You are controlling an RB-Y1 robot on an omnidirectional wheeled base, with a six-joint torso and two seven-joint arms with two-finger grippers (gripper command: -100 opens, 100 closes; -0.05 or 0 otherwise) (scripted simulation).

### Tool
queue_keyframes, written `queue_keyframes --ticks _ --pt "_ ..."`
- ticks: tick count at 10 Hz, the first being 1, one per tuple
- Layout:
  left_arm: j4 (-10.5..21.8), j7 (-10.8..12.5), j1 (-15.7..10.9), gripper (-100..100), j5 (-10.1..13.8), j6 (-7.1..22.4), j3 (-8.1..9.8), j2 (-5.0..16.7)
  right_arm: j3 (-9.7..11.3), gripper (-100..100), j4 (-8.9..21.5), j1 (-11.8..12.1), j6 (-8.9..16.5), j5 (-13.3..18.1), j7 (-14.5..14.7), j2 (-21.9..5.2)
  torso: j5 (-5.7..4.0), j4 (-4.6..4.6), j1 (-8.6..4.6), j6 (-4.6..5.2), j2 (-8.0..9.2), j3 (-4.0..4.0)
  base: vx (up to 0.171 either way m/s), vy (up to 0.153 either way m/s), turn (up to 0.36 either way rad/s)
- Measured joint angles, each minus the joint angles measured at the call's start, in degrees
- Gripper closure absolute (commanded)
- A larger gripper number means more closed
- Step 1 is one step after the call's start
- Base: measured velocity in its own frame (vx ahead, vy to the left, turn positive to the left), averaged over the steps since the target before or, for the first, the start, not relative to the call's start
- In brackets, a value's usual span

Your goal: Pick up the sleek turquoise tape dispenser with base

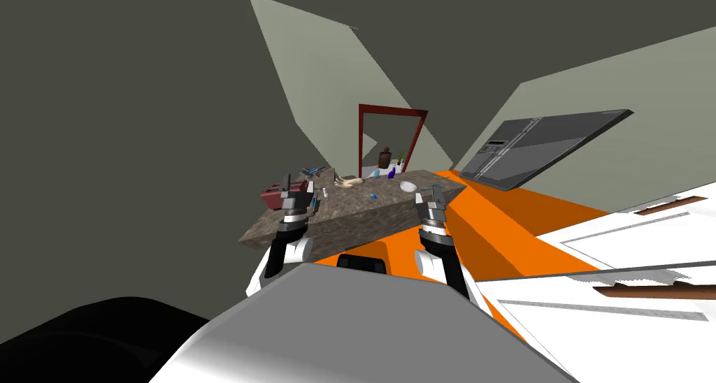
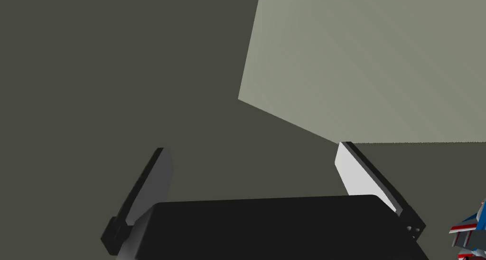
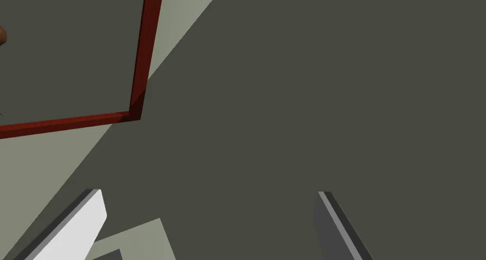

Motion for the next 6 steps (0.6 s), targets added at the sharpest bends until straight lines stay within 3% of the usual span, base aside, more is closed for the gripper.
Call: queue_keyframes --ticks 3,6 --pt "0.66 0.24 0.66 -100 1.93 1.58 -1.01 3.51 0.01 0 0.00 -0.01 0.00 0.00 0.00 0.01 -0.04 0.08 -0.17 0.01 0.37 0.21 -0.100 -0.046 -0.084" --pt "2.76 0.75 1.29 -100 4.84 3.47 -2.07 8.37 0.01 0 0.00 -0.02 0.00 0.00 0.00 0.01 -0.03 0.09 -0.14 0.01 0.41 0.23 -0.104 -0.049 -0.111"
